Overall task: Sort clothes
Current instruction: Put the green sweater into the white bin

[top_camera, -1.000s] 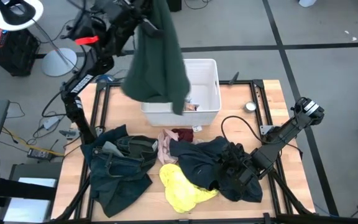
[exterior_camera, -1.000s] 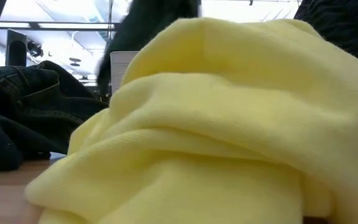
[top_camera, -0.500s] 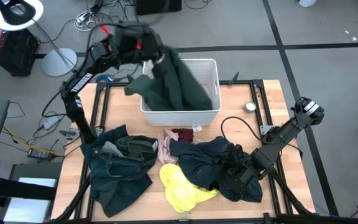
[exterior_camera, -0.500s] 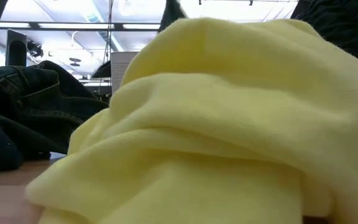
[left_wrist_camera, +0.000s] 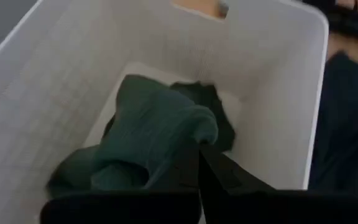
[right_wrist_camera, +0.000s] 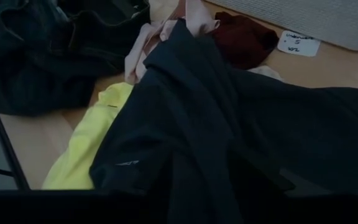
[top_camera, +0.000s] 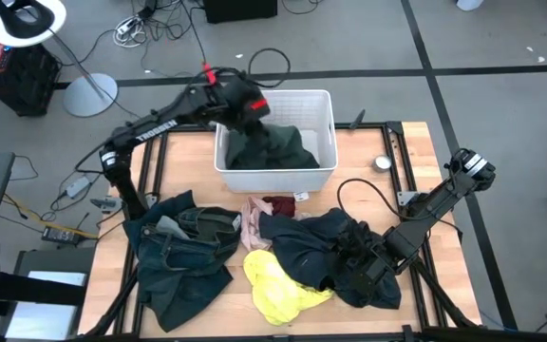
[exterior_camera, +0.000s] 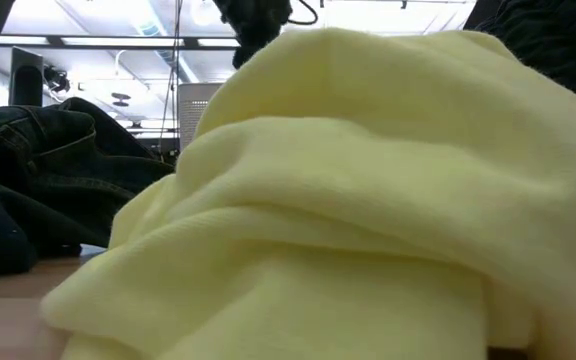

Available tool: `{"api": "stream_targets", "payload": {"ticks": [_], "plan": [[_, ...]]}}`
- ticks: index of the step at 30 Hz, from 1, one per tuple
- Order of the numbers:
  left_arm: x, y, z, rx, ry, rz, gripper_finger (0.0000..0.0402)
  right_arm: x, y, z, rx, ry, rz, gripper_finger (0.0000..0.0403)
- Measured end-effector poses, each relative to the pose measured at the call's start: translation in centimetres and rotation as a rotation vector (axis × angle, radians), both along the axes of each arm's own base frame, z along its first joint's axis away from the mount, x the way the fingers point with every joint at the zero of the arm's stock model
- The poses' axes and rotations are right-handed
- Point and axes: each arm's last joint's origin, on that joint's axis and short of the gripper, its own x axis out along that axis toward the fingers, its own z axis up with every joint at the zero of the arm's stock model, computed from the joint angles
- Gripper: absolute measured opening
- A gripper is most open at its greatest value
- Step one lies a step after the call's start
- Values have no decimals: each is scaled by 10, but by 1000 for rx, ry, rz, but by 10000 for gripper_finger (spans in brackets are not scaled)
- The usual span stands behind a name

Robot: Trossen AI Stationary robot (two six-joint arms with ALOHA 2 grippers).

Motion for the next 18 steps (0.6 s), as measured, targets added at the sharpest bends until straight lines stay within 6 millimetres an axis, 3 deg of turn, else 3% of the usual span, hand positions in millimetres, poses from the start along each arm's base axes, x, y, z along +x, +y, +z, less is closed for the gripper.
{"api": "stream_targets", "payload": {"ticks": [8, 18], "plan": [[7, 11, -33, -28, -2, 180, 17, 3, 3, 2, 42, -40, 2, 150], [0, 19, -39, -71, 29, 248, 119, 6, 6, 4, 79, -63, 10, 150]]}}
